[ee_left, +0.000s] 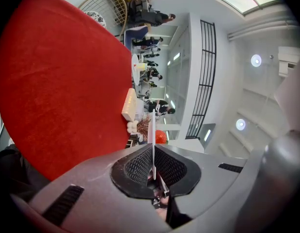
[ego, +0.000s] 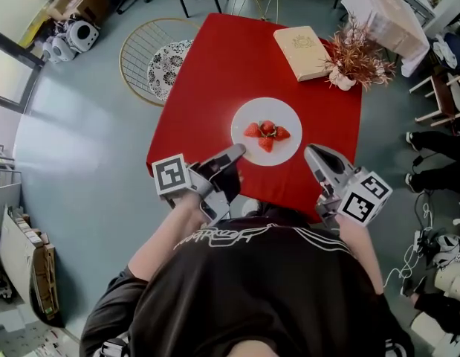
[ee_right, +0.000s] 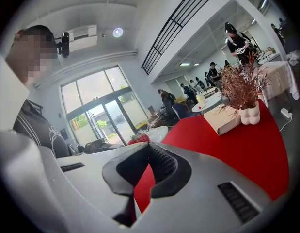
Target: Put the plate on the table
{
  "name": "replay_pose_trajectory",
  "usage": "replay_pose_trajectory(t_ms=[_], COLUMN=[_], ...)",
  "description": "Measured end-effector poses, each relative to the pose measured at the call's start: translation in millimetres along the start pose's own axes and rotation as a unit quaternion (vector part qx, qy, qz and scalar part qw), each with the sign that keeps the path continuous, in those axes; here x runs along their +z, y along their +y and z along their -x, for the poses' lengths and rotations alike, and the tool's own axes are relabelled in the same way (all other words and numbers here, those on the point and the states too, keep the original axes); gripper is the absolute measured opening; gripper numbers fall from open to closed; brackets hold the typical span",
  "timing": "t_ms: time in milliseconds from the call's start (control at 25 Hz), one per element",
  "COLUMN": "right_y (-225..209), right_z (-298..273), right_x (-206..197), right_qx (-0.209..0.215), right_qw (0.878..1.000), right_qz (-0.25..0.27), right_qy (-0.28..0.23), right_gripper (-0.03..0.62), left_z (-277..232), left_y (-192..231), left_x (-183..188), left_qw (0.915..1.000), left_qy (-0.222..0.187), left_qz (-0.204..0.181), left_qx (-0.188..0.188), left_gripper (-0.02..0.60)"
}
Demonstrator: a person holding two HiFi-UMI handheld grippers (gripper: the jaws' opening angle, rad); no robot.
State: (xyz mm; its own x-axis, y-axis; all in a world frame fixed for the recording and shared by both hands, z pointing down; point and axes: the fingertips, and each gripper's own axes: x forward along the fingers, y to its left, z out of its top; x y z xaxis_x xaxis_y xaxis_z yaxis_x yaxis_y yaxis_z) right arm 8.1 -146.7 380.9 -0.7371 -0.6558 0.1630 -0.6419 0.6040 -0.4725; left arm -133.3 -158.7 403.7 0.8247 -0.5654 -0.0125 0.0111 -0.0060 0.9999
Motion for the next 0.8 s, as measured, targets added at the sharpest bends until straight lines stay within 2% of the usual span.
replay_pose_trajectory(t_ms=[400, 640, 800], right_y=[-20, -31, -38], right_z=[7, 5, 2], right_x=[12, 21, 30], right_qx=[-0.012, -0.002, 0.007], right_qw=[1.0, 1.0, 1.0], right_qz=[-0.009, -0.016, -0.018], right_qy=[-0.006, -0.001, -0.002], right_gripper=[0.006, 0.006, 0.006], left_z=[-18, -35, -48], left_y=[5, 5, -1], left_x=[2, 10, 20], left_qw=[0.9999, 0.9999, 0.9998], left_qy=[0.001, -0.011, -0.019], left_qz=[-0.01, 0.0, -0.006], left_qx=[0.011, 0.011, 0.005], left_gripper=[0.015, 0.015, 0.015])
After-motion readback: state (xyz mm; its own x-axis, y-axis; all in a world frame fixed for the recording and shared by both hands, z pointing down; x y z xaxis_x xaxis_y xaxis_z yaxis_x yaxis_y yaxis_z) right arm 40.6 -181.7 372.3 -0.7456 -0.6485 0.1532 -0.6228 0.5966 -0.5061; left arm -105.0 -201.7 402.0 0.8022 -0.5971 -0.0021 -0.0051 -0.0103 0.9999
